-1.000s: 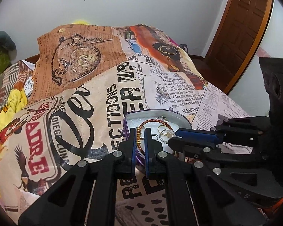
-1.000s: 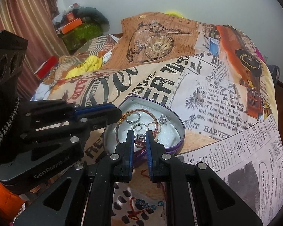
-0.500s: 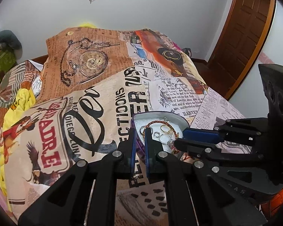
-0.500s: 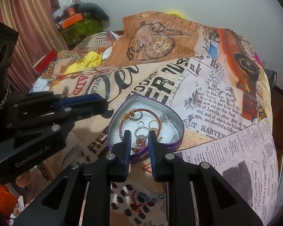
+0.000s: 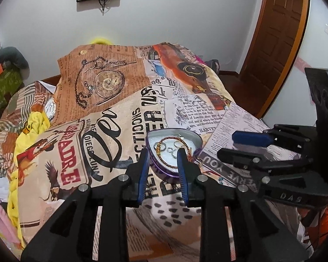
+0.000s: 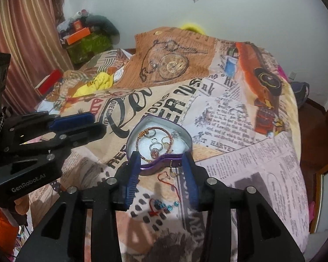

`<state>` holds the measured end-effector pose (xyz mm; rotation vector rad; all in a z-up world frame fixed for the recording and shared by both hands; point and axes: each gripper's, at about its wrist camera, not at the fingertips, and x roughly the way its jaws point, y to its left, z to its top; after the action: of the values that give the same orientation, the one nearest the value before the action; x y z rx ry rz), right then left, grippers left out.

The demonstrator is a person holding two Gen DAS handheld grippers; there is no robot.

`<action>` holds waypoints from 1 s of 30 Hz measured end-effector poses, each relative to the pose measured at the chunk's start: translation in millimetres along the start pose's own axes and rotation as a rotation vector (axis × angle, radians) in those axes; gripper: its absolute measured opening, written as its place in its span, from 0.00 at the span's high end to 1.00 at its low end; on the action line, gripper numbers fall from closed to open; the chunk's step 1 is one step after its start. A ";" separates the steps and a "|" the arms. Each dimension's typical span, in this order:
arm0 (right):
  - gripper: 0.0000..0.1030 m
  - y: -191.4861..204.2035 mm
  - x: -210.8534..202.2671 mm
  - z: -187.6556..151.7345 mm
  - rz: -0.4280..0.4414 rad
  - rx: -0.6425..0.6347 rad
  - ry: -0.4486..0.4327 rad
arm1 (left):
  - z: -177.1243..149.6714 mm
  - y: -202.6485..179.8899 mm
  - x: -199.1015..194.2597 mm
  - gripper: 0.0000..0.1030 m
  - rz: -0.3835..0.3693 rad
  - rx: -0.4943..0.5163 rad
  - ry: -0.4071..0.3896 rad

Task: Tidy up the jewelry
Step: 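Open both tools inside the tin and withdraw them, then grasp the red-and-turquoise beaded earring beside the tin with the left tool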

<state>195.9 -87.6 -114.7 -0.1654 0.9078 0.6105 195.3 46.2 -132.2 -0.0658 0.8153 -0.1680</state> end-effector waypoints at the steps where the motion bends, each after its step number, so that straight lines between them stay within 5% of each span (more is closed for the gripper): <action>1: 0.65 -0.7 -2.0 -1.1 -0.005 0.003 -0.002 | -1.0 -1.6 -1.4 0.77 0.000 0.002 0.002; 11: 0.65 -22.4 -15.4 -21.9 -0.052 0.066 0.014 | -19.4 -17.0 -0.9 0.70 -0.023 0.005 0.048; 22: 0.65 -52.6 -13.3 -49.2 -0.072 0.144 0.068 | -39.6 -55.4 42.8 0.61 -0.117 0.039 0.188; 30: 0.64 -64.2 -8.8 -58.0 -0.058 0.171 0.090 | -46.3 -73.4 77.7 0.61 -0.111 0.060 0.238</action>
<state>188.0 -166.2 -151.1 -0.0660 1.0345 0.4725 204.9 -39.3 -210.7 -0.0348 1.0440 -0.3092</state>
